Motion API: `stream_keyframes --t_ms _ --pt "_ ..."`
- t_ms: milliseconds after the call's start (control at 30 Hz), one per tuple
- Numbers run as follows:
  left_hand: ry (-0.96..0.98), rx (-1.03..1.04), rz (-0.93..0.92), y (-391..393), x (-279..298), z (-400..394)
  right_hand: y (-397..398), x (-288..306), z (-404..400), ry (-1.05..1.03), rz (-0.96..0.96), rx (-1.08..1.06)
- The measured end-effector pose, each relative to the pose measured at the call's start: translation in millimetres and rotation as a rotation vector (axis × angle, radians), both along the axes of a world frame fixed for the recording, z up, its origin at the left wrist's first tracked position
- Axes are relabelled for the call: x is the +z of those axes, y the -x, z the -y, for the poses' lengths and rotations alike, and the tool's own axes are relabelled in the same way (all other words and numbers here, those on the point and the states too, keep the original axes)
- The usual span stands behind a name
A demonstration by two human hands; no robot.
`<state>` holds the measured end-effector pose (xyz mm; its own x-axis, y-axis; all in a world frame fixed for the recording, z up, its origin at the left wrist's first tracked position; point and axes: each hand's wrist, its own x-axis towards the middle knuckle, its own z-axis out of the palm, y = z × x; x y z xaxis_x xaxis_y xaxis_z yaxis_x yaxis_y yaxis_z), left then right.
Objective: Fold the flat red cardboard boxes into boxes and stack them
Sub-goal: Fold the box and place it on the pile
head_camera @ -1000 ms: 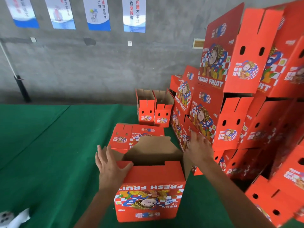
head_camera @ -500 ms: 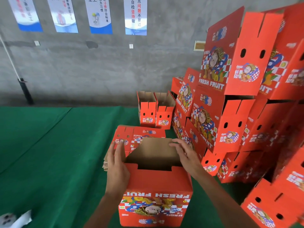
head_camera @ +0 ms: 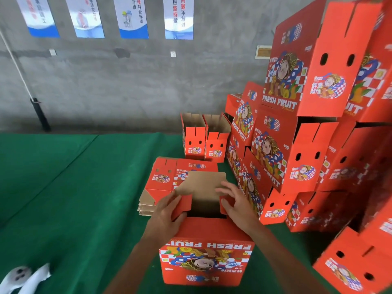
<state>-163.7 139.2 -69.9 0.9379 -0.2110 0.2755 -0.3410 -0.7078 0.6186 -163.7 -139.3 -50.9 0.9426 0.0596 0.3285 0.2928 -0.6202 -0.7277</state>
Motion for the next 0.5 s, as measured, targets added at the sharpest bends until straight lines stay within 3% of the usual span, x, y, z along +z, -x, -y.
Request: stream_keyframes --t_ms 100,400,500 --pt "-0.108 0.017 -0.088 -0.1 -3.7 -2.1 1.2 -0.4 0.4 0.197 0.115 -0.085" --pt "0.139 -0.043 -0.136 3.4 2.6 2.2 6.6 -4.8 9.8 0.034 -0.110 -0.032" --pt "0.056 -0.048 -0.157 3.0 4.2 3.4 16.5 -8.5 21.4 -0.037 -0.127 0.028"
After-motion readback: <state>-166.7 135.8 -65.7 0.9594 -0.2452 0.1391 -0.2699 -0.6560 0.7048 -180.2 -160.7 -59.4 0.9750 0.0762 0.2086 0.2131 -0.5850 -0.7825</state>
